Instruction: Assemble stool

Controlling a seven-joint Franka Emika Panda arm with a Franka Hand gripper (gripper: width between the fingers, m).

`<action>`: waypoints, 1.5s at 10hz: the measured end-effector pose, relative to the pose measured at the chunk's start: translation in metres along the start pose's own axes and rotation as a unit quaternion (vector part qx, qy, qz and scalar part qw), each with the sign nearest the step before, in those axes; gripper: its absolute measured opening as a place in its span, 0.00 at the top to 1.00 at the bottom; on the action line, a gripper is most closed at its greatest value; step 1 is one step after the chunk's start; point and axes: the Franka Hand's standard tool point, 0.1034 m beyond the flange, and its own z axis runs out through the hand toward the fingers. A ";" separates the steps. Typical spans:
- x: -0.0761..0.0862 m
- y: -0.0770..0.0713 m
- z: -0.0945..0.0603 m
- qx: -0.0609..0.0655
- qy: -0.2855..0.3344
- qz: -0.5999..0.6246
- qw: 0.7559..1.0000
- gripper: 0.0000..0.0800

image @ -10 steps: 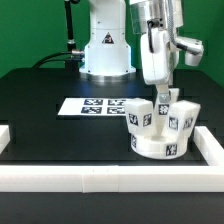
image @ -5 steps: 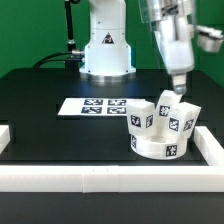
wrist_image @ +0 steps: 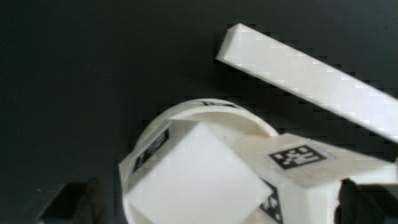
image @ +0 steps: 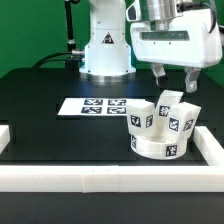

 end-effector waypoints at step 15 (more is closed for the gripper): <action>0.000 0.013 0.009 -0.067 0.025 -0.816 0.573 0.19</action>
Offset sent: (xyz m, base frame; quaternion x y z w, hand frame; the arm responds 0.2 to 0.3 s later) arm -0.0221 0.0056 0.0160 0.0330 0.1539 -0.1840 0.9703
